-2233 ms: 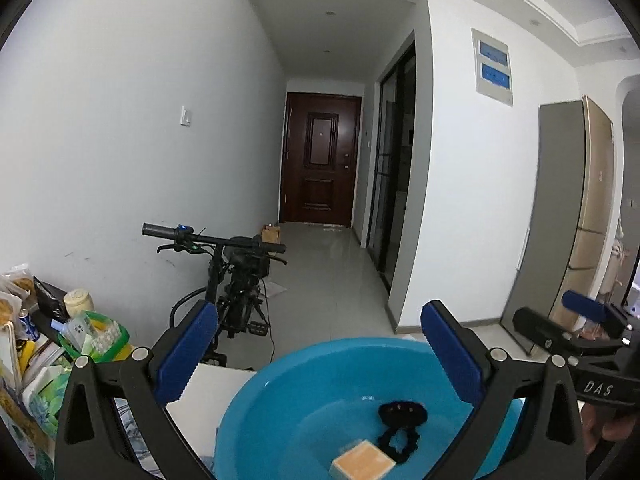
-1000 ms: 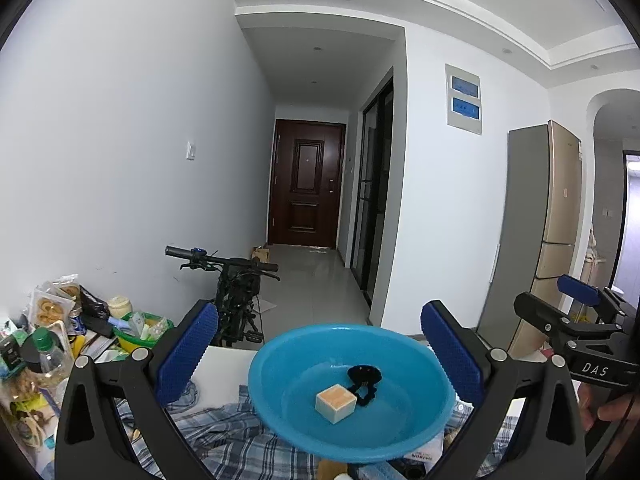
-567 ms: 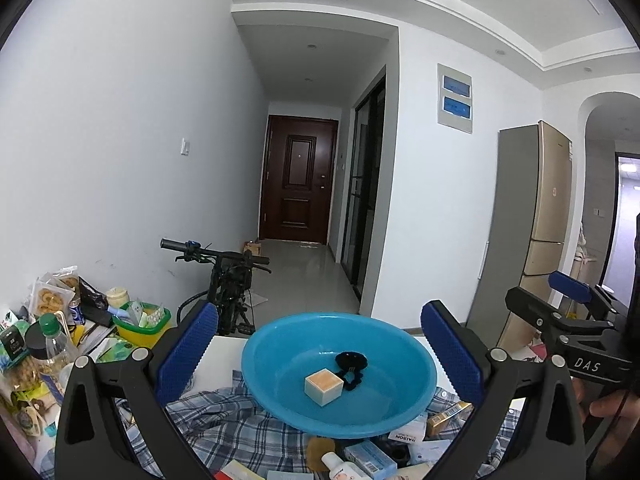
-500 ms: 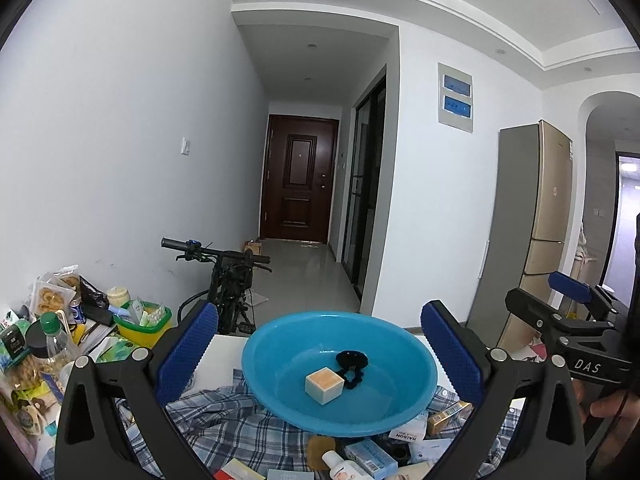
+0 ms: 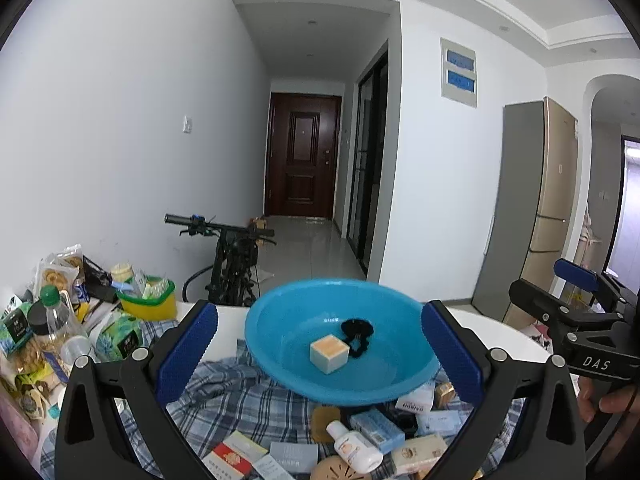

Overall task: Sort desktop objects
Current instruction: 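Move both open tools down toward the boxes on the plaid shirt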

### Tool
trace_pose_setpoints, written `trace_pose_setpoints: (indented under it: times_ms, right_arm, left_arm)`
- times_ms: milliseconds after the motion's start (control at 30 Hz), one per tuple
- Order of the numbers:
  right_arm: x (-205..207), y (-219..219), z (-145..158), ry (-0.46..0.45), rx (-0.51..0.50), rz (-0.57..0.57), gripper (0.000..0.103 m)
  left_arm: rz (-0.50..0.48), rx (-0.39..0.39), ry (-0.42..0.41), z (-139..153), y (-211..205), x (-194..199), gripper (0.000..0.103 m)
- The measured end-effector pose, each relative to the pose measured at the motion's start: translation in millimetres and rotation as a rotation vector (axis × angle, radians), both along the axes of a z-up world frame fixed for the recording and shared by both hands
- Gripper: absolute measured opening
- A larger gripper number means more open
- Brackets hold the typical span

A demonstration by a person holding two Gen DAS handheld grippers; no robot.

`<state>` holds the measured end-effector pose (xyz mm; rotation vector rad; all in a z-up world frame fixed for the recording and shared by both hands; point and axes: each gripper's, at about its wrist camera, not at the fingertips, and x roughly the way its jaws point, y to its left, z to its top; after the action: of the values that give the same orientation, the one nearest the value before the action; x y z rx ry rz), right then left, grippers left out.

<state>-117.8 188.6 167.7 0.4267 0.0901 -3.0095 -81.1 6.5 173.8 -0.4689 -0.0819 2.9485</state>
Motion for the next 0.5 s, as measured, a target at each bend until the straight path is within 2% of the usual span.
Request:
trace_pose_setpoints:
  times_ms: [500]
  right_arm:
    - [-1.0, 8.3, -60.0, -0.176, -0.018, 0.003, 0.103]
  left_arm:
    - [0.01, -0.031, -0.191, -68.9, 2.0, -7.3, 0.103]
